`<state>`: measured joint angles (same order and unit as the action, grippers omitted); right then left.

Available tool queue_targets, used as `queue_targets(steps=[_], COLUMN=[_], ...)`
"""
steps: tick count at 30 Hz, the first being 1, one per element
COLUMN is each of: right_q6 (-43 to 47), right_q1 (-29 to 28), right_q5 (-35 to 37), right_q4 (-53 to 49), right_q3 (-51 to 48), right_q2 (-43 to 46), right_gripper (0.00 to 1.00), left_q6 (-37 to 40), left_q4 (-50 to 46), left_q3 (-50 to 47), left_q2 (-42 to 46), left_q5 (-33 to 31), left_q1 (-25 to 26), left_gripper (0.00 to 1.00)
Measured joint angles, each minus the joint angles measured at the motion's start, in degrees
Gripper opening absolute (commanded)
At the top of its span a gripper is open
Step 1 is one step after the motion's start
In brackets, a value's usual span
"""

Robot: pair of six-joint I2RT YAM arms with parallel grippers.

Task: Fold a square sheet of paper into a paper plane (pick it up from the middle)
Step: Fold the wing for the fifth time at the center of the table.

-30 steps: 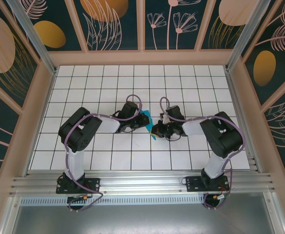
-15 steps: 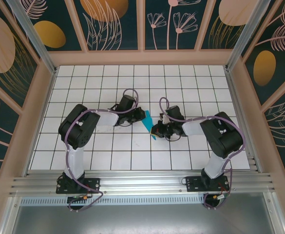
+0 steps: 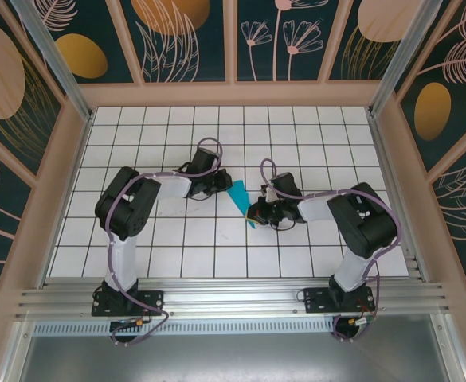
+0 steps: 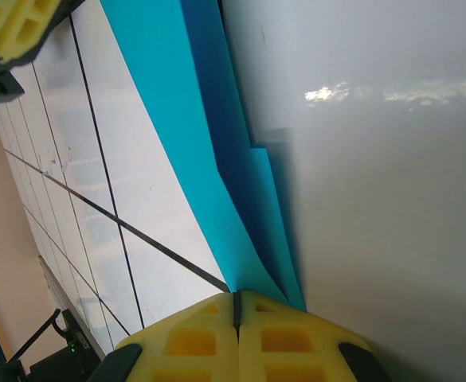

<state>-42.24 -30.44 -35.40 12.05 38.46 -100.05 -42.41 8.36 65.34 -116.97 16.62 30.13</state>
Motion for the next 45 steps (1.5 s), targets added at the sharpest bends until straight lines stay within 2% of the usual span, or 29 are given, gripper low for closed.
queue_targets(steps=[4,11,15,22,31,38,45], right_q6=[0.0,0.22,0.31,0.42,0.44,0.42,0.42], right_q1=[0.0,0.0,0.0,-0.02,-0.02,-0.02,-0.02], right_q5=[0.0,-0.04,-0.07,-0.17,-0.22,-0.24,-0.24], right_q4=[0.0,0.0,-0.11,-1.11,-1.16,-1.55,-1.55], right_q3=[0.02,0.07,0.17,0.79,0.83,1.09,1.09], right_q2=[-0.02,-0.09,-0.11,-0.28,-0.31,-0.39,-0.39], right_gripper=[0.0,0.0,0.0,0.0,0.0,0.0,0.0], left_q6=[1.99,5.01,5.33,2.95,1.25,0.13,0.09], left_q4=[-3.43,-8.22,-8.87,-3.54,2.78,6.47,9.62], left_q3=[2.6,7.3,8.04,-0.02,-4.28,-8.33,-10.12], left_q2=[-0.66,-0.72,0.74,9.79,8.76,6.4,5.35], left_q5=[-0.48,-7.26,-8.07,-1.18,6.75,8.46,8.55], left_q1=[-0.24,-2.54,-3.15,-1.53,6.71,6.23,6.21], left_gripper=[0.15,0.17,0.19,0.17,0.18,0.2,0.17])
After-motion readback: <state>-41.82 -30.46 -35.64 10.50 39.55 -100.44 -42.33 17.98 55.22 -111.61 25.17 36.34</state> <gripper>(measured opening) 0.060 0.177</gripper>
